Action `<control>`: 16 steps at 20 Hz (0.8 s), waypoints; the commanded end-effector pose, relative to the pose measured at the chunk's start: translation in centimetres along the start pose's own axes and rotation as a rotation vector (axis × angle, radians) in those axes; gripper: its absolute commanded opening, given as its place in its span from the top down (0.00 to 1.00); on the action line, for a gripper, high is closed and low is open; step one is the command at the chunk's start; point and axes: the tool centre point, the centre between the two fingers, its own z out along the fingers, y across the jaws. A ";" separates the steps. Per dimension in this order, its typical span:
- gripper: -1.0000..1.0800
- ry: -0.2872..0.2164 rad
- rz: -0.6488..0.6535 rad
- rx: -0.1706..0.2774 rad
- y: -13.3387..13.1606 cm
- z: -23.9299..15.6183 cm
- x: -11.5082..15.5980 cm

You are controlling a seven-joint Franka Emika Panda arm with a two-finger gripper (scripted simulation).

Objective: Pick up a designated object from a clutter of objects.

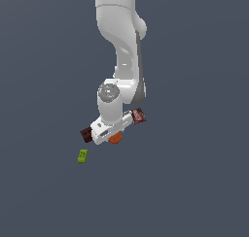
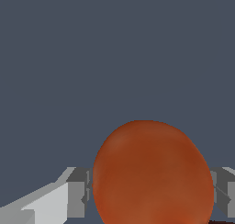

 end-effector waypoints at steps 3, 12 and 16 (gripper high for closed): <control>1.00 -0.001 -0.001 0.001 -0.1 0.1 0.0; 1.00 0.000 0.000 0.000 0.1 -1.4 0.1; 1.00 0.000 0.000 0.000 0.2 -3.5 0.3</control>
